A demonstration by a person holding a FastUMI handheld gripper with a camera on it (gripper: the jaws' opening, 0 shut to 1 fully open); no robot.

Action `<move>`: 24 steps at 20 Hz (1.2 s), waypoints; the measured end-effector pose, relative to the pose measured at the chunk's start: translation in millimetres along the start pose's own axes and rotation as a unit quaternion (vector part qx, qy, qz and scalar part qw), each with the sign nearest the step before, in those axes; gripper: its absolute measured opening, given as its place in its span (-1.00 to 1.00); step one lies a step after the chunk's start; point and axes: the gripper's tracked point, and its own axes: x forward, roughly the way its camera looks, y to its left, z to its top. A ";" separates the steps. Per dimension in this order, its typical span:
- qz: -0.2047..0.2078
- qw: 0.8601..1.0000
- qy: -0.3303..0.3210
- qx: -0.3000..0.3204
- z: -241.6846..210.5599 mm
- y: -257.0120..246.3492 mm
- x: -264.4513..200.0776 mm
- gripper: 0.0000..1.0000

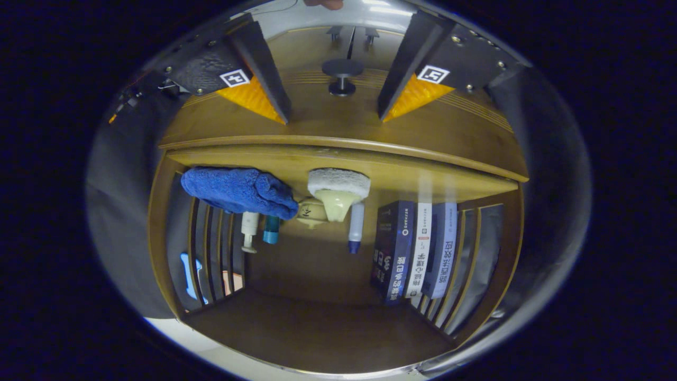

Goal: Pull open the drawer, take out the items inside it, and place them on the countertop above the cabinet.

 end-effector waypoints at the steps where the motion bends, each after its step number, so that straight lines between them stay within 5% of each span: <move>1: 0.000 1.000 -0.001 0.001 0.7 0.0 0.9 0.98; 24: 0.000 1.000 -0.012 -0.002 1.6 0.9 5.5 0.98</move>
